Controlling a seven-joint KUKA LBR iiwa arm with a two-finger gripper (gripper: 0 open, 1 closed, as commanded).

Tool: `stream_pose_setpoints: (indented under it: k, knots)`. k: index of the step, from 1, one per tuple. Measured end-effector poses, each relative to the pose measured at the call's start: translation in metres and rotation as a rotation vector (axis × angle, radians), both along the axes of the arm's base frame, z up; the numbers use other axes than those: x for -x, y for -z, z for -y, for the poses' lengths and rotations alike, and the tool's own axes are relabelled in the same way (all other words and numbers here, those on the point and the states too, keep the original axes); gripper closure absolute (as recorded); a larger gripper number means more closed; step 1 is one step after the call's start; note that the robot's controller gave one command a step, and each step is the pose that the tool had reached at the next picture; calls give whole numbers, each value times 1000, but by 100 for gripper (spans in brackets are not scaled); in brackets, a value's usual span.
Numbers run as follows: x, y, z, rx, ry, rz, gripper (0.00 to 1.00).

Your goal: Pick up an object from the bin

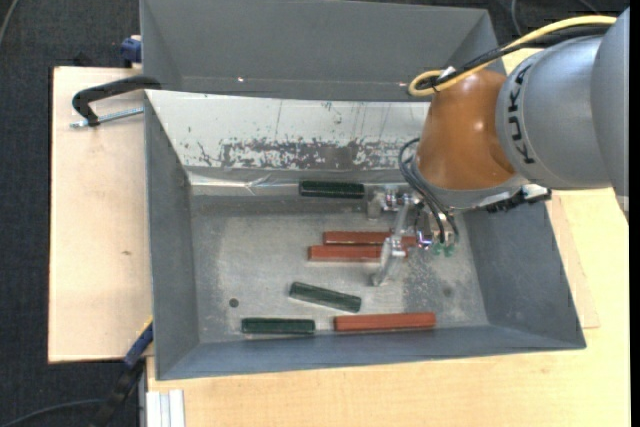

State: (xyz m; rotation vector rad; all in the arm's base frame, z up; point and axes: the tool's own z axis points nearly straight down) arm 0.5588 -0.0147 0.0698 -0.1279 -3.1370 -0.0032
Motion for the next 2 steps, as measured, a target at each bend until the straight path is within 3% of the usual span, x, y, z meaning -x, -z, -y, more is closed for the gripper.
stream_pose_setpoints:
  k: [1, 2]
  knots:
    - [-1, -1, 0, 1, -1, 2, 100]
    - [13, -131, 7, 3, -30, 14, 100]
